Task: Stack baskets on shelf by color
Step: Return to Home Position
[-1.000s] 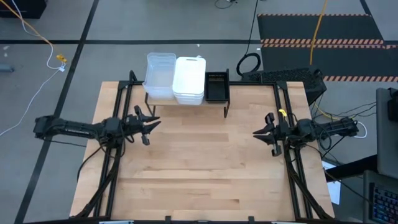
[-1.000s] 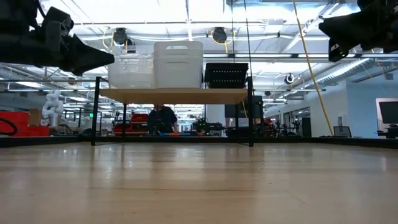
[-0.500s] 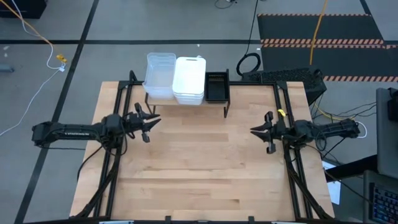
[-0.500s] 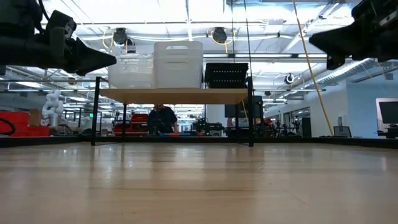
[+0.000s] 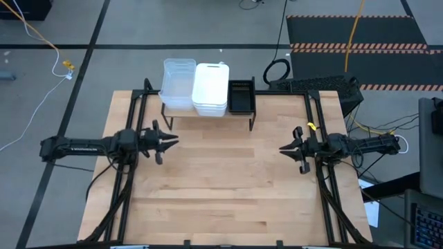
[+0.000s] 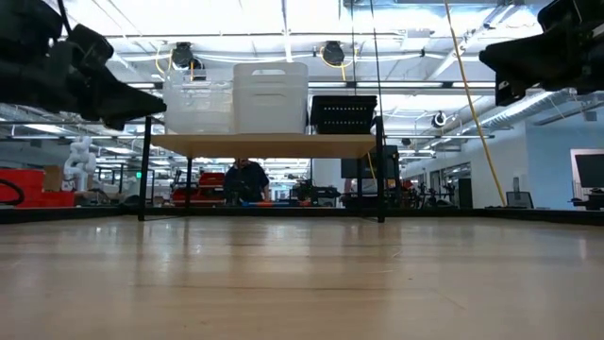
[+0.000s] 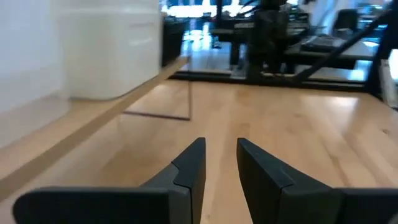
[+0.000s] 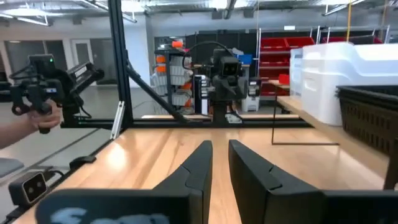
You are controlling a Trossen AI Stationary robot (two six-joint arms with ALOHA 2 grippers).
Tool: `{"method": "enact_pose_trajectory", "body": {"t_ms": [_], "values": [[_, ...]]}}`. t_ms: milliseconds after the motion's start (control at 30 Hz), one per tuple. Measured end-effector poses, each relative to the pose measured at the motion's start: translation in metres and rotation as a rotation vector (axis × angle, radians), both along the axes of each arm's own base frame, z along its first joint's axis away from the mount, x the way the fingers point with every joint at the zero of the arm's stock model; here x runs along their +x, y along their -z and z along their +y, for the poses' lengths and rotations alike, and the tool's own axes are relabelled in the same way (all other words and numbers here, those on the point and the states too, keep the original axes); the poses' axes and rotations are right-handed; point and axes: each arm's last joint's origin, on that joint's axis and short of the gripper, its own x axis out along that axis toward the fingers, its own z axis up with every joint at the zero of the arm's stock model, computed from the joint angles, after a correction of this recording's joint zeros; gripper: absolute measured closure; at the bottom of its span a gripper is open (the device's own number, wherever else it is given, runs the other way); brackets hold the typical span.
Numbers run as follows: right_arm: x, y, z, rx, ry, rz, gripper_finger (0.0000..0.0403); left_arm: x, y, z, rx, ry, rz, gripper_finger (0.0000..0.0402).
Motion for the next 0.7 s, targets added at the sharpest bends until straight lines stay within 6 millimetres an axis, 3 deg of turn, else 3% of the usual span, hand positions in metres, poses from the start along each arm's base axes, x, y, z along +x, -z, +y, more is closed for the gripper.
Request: {"method": "enact_pose_trajectory", "body": {"t_ms": [700], "values": [[0.001,0.007,0.0,-0.004,-0.001,0.075,0.0358,-0.019,-0.011,-0.011,0.087,-0.009,-0.047,0.0309]]}}
